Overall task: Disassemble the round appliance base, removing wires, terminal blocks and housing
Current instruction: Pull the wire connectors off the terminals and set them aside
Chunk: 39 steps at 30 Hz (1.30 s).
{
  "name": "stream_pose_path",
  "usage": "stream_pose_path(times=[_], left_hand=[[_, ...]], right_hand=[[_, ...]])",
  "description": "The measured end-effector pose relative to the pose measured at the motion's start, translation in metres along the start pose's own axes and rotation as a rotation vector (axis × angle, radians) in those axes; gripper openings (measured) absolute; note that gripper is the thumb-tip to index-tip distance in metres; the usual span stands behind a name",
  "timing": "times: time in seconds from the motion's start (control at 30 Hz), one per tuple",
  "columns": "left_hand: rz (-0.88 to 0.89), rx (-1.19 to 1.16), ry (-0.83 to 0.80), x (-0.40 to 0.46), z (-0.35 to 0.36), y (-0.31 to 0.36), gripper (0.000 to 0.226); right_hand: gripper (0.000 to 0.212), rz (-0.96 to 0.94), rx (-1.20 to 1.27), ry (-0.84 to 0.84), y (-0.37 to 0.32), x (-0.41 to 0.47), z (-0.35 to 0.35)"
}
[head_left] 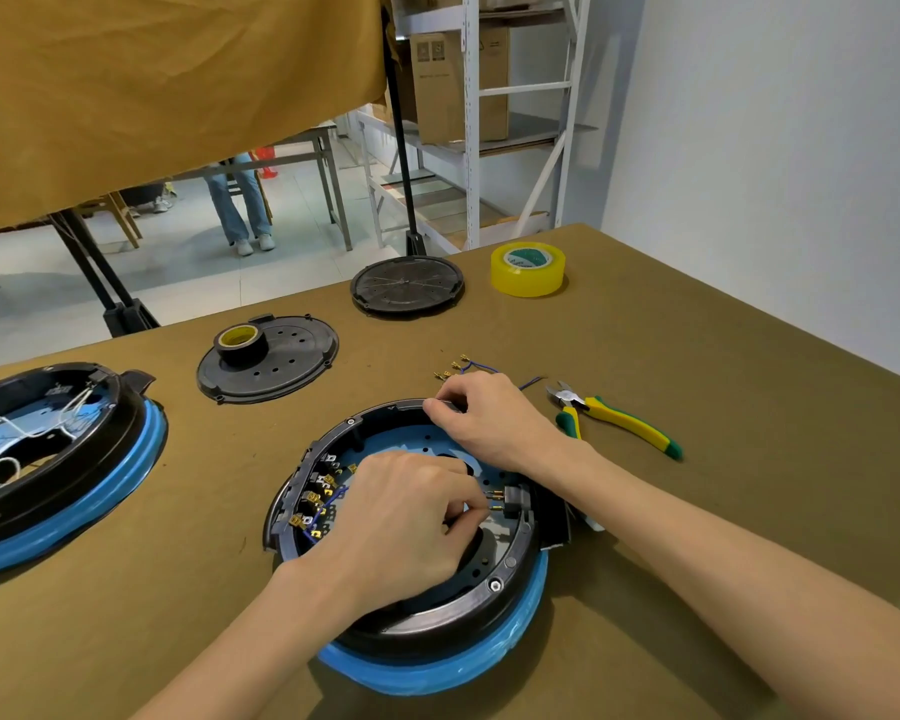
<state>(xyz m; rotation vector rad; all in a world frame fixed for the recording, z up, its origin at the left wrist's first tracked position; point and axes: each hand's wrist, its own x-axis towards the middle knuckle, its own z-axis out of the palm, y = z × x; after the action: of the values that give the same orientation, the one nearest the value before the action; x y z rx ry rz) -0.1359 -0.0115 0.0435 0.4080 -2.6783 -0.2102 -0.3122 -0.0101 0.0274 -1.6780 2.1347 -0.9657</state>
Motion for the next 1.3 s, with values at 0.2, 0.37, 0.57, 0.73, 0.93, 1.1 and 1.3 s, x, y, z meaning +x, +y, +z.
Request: stream_pose_path(times=[0.2,0.37,0.57,0.73,0.93,1.1,1.3], left_hand=[[-0.016,0.014,0.004,-0.002,-0.001,0.002,0.013],[-0.024,0.079,0.023,-0.004,0.001,0.004,0.013],[-0.003,0.061,0.034,-0.004,0.000,0.002,0.011],[-0.002,0.070,0.014,-0.005,-0.001,0.002,0.013],[-0.001,0.155,-0.104,-0.004,-0.007,-0.004,0.032],[-0.066,0.097,-0.190,-0.015,-0.018,-0.014,0.028],[-0.079,0.082,-0.250,-0.015,-0.019,-0.011,0.022]], right_hand=[[0.034,-0.003,-0.016,-0.006,0.000,0.000,0.002],[0.036,-0.008,-0.018,-0.010,-0.001,0.000,0.001],[0.033,-0.014,-0.023,-0.016,-0.001,0.000,0.002],[0.032,-0.013,-0.027,-0.019,-0.001,0.000,0.001],[0.032,-0.012,-0.022,-0.021,0.000,0.001,0.002],[0.032,-0.016,-0.026,-0.029,-0.001,0.001,0.001],[0.033,-0.021,-0.035,-0.029,-0.002,-0.001,0.000]])
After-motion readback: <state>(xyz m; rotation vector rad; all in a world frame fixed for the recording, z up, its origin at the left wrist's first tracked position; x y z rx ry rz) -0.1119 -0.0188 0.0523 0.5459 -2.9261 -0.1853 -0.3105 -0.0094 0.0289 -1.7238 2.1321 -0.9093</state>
